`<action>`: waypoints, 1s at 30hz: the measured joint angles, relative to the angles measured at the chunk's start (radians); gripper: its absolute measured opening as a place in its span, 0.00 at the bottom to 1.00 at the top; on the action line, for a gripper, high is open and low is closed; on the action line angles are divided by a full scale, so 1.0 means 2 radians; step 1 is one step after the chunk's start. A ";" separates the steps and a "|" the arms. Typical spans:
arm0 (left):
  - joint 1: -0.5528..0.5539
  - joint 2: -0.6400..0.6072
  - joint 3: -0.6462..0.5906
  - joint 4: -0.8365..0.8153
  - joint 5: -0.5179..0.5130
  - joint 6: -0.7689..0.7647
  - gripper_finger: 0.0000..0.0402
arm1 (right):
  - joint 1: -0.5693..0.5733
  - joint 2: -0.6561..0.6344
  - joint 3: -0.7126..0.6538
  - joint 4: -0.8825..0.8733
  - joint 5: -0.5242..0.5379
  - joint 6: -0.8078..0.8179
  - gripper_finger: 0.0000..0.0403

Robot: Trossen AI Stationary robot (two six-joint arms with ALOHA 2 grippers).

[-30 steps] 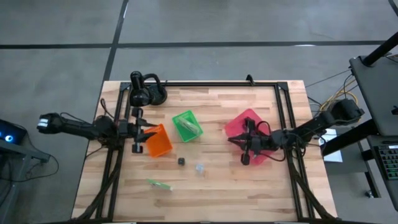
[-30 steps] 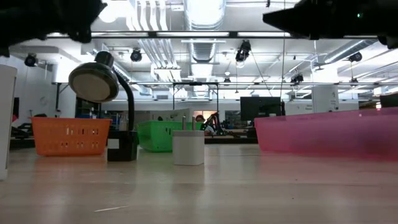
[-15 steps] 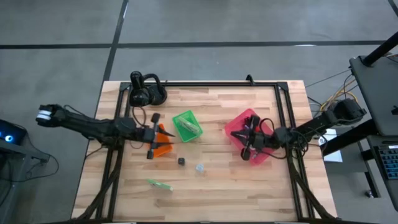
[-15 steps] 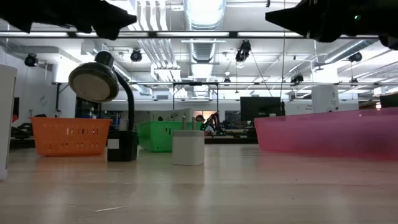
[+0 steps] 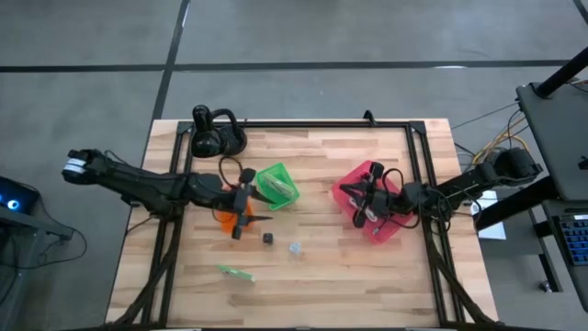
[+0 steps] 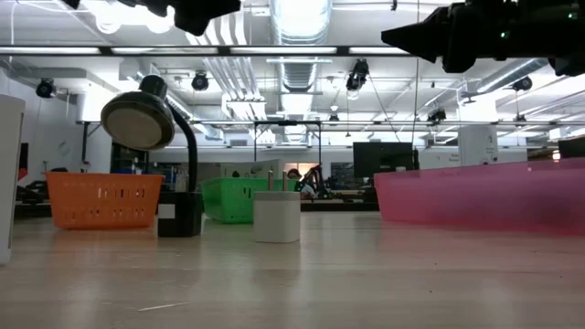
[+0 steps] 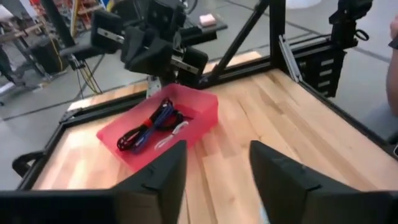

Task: Pick and place items into bin
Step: Put the card reader box into the green bin

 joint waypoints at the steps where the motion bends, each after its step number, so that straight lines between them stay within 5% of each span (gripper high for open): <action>1: 0.000 0.008 0.006 -0.002 0.000 -0.005 0.44 | -0.001 0.000 0.000 0.000 0.000 0.001 0.02; 8: -0.001 0.066 0.077 -0.163 0.029 -0.187 0.60 | -0.008 0.000 0.000 -0.001 0.000 0.008 0.02; 30: -0.137 0.272 0.277 -0.531 0.065 -0.475 0.61 | -0.014 0.001 -0.001 -0.004 0.000 0.014 0.02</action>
